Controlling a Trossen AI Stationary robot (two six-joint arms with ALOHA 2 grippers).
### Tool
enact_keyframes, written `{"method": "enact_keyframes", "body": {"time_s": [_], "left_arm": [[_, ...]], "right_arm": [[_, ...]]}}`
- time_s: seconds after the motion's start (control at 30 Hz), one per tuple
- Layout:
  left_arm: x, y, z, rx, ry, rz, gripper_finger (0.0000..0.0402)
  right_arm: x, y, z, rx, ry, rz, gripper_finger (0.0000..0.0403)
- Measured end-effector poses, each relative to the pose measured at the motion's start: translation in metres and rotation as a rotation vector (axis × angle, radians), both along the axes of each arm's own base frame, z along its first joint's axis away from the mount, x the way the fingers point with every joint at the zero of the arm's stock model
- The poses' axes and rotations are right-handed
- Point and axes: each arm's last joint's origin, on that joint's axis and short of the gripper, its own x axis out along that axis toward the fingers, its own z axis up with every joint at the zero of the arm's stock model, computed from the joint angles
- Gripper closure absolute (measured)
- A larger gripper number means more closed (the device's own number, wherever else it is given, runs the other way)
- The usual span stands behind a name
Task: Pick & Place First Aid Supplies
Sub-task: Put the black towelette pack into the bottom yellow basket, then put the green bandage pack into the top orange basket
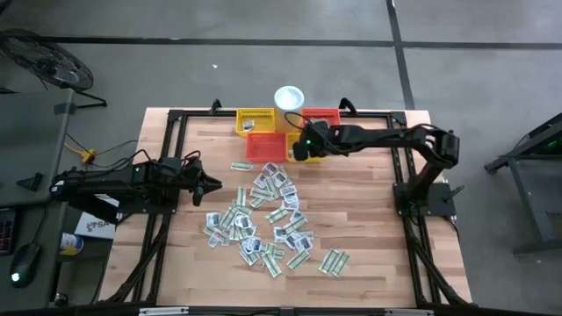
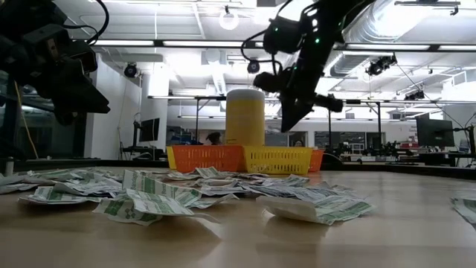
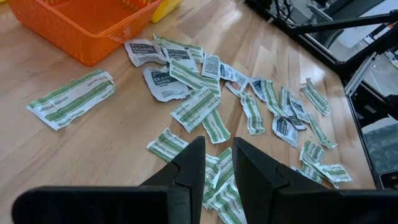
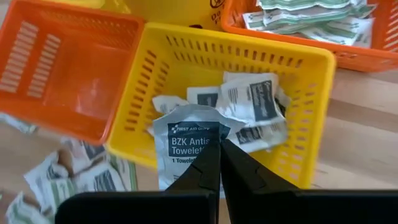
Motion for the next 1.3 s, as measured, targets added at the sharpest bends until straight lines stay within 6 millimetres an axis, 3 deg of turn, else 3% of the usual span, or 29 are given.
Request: {"method": "enact_keyframes", "body": {"time_s": [0.37,0.77,1.0,1.3], "left_arm": [[0.0,0.0,0.0,0.0,0.0,0.0,0.0321],[0.0,0.0,0.0,0.0,0.0,0.0,0.0321],[0.0,0.0,0.0,0.0,0.0,0.0,0.0321],[0.0,0.0,0.0,0.0,0.0,0.0,0.0321]], "right_arm": [[0.006,-0.012,-0.02,0.001,0.008,-0.078,0.0393],[0.003,-0.018,-0.02,-0.045,0.034,-0.121,0.0311],[-0.001,0.015,-0.012,0.075,0.128,0.168,0.0293],[-0.017,0.088,-0.004,0.22,0.331,0.545,0.0292]]}}
